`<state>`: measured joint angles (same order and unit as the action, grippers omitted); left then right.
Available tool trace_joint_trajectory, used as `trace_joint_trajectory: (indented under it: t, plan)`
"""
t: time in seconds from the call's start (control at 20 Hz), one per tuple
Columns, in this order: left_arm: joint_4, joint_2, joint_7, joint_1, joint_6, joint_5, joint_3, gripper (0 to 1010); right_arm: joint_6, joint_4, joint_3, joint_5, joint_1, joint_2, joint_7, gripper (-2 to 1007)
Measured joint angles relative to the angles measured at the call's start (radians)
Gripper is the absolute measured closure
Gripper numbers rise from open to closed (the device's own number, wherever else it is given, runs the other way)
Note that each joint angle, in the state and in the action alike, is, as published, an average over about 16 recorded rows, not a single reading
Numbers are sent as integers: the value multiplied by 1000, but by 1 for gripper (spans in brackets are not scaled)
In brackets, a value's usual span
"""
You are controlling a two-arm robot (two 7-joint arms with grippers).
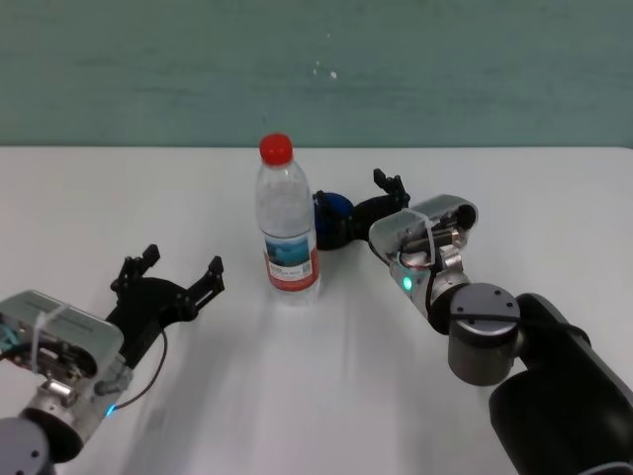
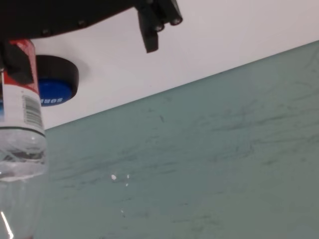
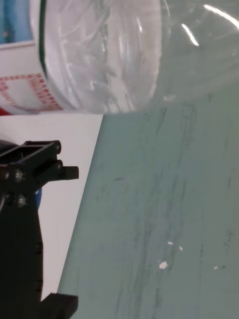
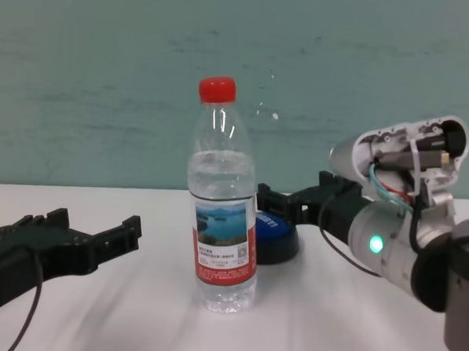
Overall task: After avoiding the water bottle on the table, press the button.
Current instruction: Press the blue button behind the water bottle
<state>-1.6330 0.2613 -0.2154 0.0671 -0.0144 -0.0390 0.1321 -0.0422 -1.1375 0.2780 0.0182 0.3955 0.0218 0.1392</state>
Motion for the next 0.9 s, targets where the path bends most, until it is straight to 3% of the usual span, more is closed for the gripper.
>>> trace_joint_trajectory:
  t: [0.9]
  plan:
    - [0,0,0,0,0,0,0,6,1,81,35,35,70,16,-3,2]
